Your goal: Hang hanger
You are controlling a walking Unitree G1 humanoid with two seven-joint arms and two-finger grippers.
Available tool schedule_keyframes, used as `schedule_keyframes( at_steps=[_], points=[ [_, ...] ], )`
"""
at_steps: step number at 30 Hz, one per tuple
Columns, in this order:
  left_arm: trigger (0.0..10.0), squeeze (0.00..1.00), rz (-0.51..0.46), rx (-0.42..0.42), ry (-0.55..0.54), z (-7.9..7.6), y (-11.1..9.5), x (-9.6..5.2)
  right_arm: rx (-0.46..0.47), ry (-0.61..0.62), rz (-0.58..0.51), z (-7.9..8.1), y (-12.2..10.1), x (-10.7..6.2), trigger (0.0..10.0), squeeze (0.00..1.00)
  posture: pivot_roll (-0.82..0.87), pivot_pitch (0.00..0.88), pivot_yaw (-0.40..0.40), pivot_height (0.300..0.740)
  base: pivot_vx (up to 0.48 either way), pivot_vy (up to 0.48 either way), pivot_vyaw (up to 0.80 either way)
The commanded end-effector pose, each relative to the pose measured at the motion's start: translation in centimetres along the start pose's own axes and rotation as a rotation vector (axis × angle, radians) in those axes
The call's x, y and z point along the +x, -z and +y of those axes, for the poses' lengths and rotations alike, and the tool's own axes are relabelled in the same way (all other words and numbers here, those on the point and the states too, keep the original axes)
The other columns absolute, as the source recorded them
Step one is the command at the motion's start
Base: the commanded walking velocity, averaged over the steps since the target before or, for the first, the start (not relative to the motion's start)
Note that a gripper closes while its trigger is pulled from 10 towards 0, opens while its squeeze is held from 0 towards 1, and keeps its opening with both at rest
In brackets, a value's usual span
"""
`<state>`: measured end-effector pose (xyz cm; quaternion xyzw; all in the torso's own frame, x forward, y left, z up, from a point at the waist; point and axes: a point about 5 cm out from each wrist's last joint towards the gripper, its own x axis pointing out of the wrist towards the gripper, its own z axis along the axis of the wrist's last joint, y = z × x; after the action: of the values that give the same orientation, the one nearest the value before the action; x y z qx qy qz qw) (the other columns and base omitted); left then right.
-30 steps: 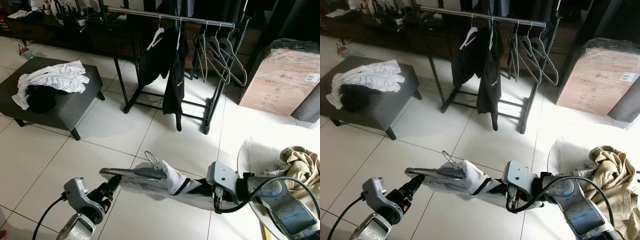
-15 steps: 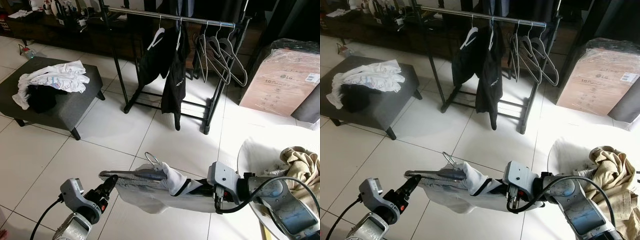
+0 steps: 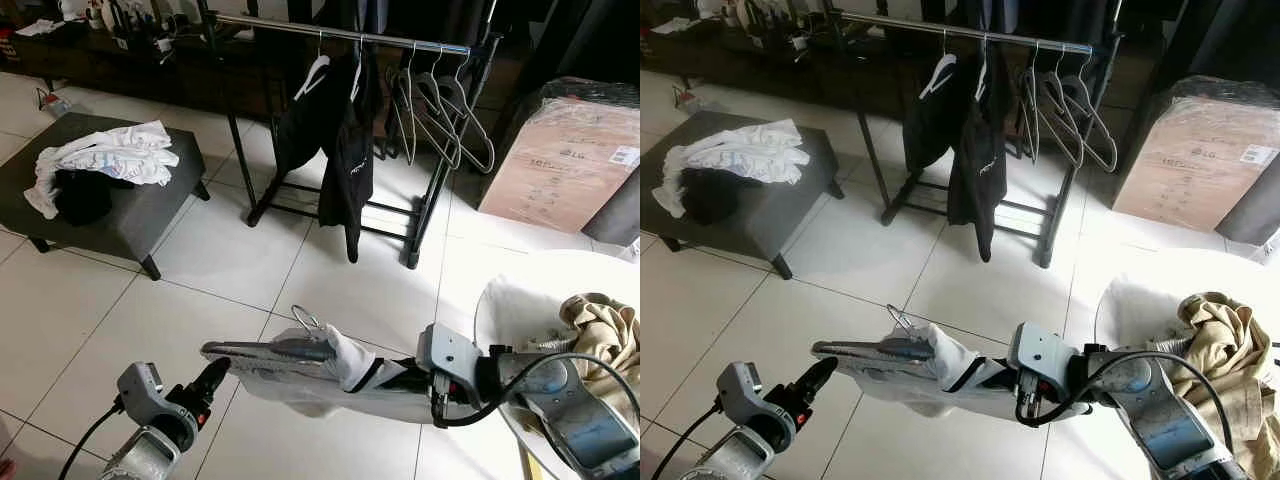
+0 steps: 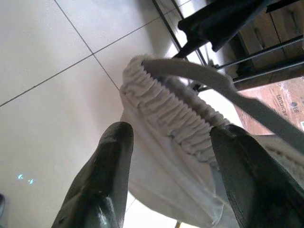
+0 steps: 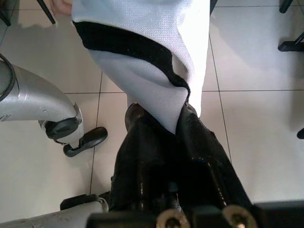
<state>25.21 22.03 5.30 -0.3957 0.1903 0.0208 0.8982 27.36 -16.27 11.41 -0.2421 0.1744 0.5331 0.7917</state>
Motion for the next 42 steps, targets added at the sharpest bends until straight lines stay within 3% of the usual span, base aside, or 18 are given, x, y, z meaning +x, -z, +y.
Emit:
schedule_keyframes(
  at_steps=[1,10,19,42],
  points=[
    [10.0,0.00,0.005,-0.027,-0.015,0.6,0.0,-0.2,-0.012,0.000,-0.016,0.0,-0.3,-0.3,0.0,0.00,-0.07,0.221,-0.024,0.740,0.000,0.000,0.00],
    [10.0,0.00,0.005,-0.034,-0.023,0.6,-0.3,0.2,-0.010,-0.022,-0.022,0.3,-0.4,-0.3,0.0,0.00,-0.07,0.219,-0.024,0.740,0.000,0.000,0.00],
    [10.0,0.00,0.079,-0.028,-0.081,1.3,0.8,0.3,-0.010,-0.027,-0.027,0.4,-0.5,-0.3,0.0,0.00,-0.07,0.214,-0.021,0.740,0.000,0.000,0.00],
    [10.0,0.00,0.081,-0.063,-0.116,1.4,0.6,1.0,-0.012,-0.043,-0.025,0.6,-0.6,-0.4,0.0,0.00,-0.07,0.203,-0.023,0.740,0.000,0.000,0.00]
  ],
)
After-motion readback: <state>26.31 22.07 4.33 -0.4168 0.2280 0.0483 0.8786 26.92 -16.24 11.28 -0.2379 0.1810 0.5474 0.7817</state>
